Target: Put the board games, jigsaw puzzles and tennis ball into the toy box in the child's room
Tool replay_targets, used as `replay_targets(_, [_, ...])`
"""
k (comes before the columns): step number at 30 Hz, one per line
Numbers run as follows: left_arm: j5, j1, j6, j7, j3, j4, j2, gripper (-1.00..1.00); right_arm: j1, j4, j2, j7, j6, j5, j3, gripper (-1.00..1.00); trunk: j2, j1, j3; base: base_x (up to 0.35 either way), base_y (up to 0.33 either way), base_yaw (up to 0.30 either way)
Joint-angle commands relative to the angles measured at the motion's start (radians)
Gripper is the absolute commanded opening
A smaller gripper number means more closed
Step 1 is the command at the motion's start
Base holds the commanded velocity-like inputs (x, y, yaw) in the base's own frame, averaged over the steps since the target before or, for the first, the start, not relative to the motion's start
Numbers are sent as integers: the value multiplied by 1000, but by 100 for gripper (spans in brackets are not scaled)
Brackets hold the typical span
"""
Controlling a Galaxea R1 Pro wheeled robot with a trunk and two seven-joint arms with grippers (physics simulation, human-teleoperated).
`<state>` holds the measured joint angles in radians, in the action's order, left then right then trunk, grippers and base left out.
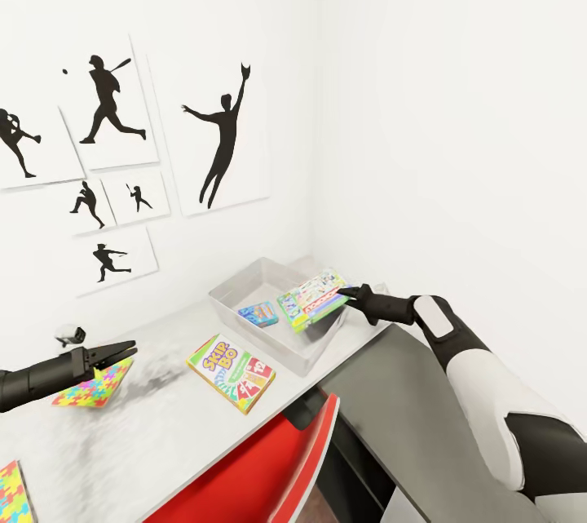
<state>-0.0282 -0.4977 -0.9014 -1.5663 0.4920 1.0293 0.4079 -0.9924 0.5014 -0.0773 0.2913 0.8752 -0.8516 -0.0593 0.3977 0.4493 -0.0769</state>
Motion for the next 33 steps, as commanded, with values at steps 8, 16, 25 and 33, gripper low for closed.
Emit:
replay_targets(8, [-10,0,-14,-4,1,0,2,100,-1,0,4,10,8,8,-8,-100,2,1,-5,0,0,0])
replay_targets(16, [-38,1,-14,-4,1,-3,0,100,-3,1,5,8,8,8,-8,-100,2,1,-17,0,0,0])
replay_targets(25, [-40,4,-14,-4,0,-3,-4,100,-5,74,11,8,9,9,14,-100,2,1,-32,0,0,0])
replay_targets(33, [-38,-1,-18,-4,-4,-2,-6,100,-4,150,12,12,10,8,65,-100,2,1,-45,0,0,0])
